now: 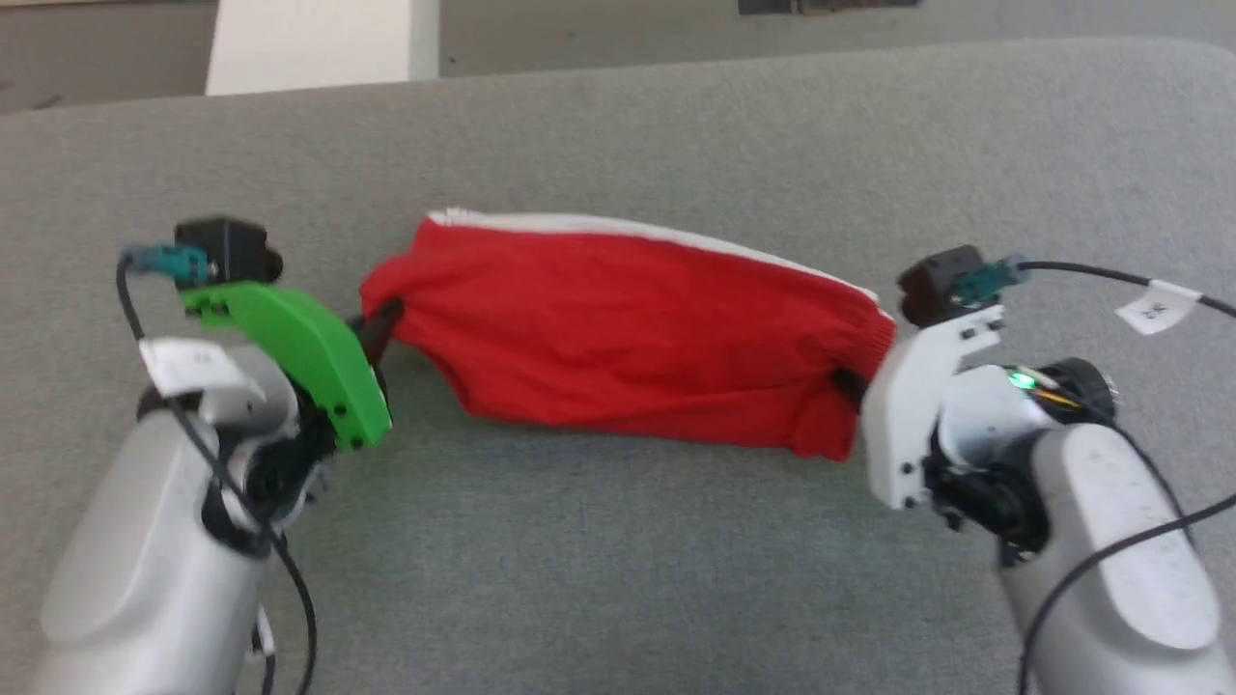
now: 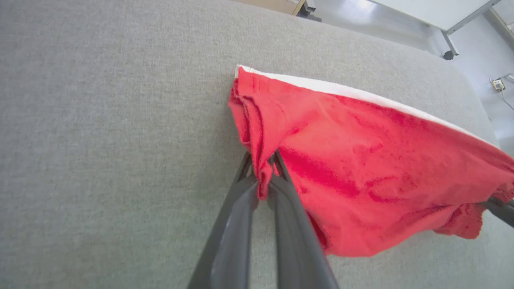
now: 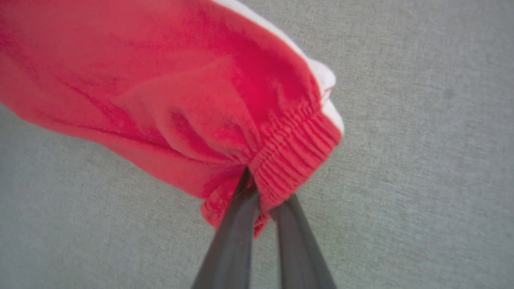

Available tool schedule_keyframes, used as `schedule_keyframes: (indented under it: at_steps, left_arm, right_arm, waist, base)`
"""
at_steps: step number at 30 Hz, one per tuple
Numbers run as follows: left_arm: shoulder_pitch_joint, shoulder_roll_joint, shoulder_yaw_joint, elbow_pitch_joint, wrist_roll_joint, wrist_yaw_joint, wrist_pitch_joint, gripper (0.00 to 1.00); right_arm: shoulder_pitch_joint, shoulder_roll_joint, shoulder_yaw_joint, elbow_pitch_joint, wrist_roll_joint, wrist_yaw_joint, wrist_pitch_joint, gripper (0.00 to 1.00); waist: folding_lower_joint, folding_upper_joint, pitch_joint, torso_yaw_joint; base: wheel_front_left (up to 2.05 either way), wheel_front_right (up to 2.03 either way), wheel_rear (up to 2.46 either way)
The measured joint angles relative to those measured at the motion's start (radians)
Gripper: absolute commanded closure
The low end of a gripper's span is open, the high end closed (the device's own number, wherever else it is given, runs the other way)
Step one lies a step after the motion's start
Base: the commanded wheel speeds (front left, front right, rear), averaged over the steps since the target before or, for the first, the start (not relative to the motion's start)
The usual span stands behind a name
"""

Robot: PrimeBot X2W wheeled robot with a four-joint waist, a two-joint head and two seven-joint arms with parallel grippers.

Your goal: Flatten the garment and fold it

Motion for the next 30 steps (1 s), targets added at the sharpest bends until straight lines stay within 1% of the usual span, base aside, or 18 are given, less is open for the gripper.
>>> schedule_keyframes:
  at_steps: [6,10,15,20,21,22,23,24,27,30]
  left_arm:
    - [0.174,-0.006,-0.002,-0.137,-0.024,0.039,-0.009,1.00]
    - [0.266,-0.021,-0.007,-0.184,-0.045,0.065,-0.014,1.00]
    - [0.370,-0.048,-0.030,-0.191,-0.070,0.081,-0.018,1.00]
    - [0.426,-0.077,-0.062,-0.141,-0.070,0.089,-0.027,1.00]
    - [0.431,-0.083,-0.065,-0.129,-0.072,0.089,-0.027,1.00]
    - [0.434,-0.090,-0.068,-0.118,-0.074,0.089,-0.028,1.00]
    - [0.435,-0.094,-0.071,-0.113,-0.074,0.089,-0.030,0.22]
    - [0.435,-0.096,-0.071,-0.109,-0.074,0.089,-0.035,0.00]
    - [0.434,-0.095,-0.060,-0.110,-0.067,0.089,-0.059,0.00]
    - [0.431,-0.080,-0.028,-0.127,-0.052,0.098,-0.104,0.00]
  right_arm:
    - [0.064,-0.099,-0.016,-0.055,0.081,0.000,0.111,1.00]
    - [0.092,-0.135,-0.047,-0.081,0.109,0.000,0.169,1.00]
    - [0.126,-0.168,-0.055,-0.092,0.109,0.000,0.220,1.00]
    - [0.170,-0.169,-0.046,-0.060,0.099,0.000,0.223,1.00]
    - [0.178,-0.170,-0.041,-0.051,0.093,0.000,0.216,0.92]
    - [0.185,-0.169,-0.039,-0.042,0.088,0.000,0.205,0.55]
    - [0.189,-0.166,-0.043,-0.039,0.086,0.000,0.187,0.00]
    - [0.192,-0.162,-0.051,-0.035,0.081,0.000,0.165,0.00]
    - [0.199,-0.143,-0.077,-0.038,0.079,0.000,0.113,0.00]
    - [0.219,-0.115,-0.123,-0.077,0.075,0.000,0.065,0.00]
  waist:
    - [0.0000,0.0000,-0.034,0.044]
    - [0.0000,0.0000,-0.054,0.068]
    - [0.0000,0.0000,-0.076,0.086]
    - [0.0000,0.0000,-0.086,0.087]
    - [0.0000,0.0000,-0.087,0.086]
    - [0.0000,0.0000,-0.089,0.085]
    - [0.0000,0.0000,-0.091,0.084]
    - [0.0000,0.0000,-0.093,0.083]
    - [0.0000,0.0000,-0.101,0.082]
    - [0.0000,0.0000,-0.112,0.080]
  base:
    - [0.00,0.00,0.00]
    - [0.00,0.00,0.00]
    - [0.00,0.00,0.00]
    - [0.00,0.00,0.00]
    - [0.00,0.00,0.00]
    - [0.00,0.00,0.00]
    - [0.00,0.00,0.00]
    - [0.00,0.00,0.00]
    - [0.00,0.00,0.00]
    - [0.00,0.00,0.00]
